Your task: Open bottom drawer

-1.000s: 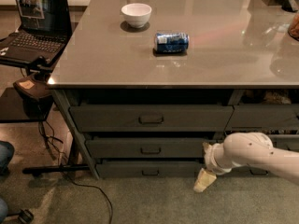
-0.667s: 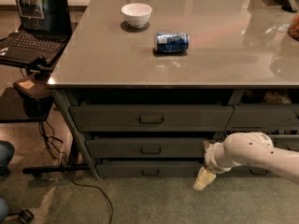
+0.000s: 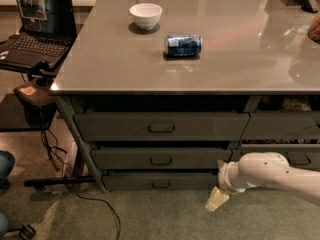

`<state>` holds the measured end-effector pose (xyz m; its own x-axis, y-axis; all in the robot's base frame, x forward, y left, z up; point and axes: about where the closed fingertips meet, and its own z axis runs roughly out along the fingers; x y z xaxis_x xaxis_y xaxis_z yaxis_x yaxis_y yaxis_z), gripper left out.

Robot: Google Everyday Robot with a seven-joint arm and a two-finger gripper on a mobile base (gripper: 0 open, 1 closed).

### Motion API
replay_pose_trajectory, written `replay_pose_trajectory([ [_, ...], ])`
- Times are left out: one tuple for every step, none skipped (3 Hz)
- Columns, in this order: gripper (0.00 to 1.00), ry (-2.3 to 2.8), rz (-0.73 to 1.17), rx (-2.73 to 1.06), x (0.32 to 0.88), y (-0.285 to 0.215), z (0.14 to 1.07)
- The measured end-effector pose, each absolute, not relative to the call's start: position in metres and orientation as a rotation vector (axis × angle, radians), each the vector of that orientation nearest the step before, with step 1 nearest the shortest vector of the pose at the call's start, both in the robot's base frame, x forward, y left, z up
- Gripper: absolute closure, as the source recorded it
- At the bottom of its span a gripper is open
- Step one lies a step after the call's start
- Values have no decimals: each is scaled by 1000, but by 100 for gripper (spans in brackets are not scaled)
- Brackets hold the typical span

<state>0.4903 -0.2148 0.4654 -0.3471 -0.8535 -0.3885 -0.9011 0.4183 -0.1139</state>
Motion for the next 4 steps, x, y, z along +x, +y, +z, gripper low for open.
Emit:
replay_pose_trajectory([
  [0,2382,225,-1403,454,-233,380],
  [0,2441,273,-1271,450,-246,302],
  [0,2482,356,-1234,433,-234,254],
  [0,2441,309,-1283,443,-233,232],
])
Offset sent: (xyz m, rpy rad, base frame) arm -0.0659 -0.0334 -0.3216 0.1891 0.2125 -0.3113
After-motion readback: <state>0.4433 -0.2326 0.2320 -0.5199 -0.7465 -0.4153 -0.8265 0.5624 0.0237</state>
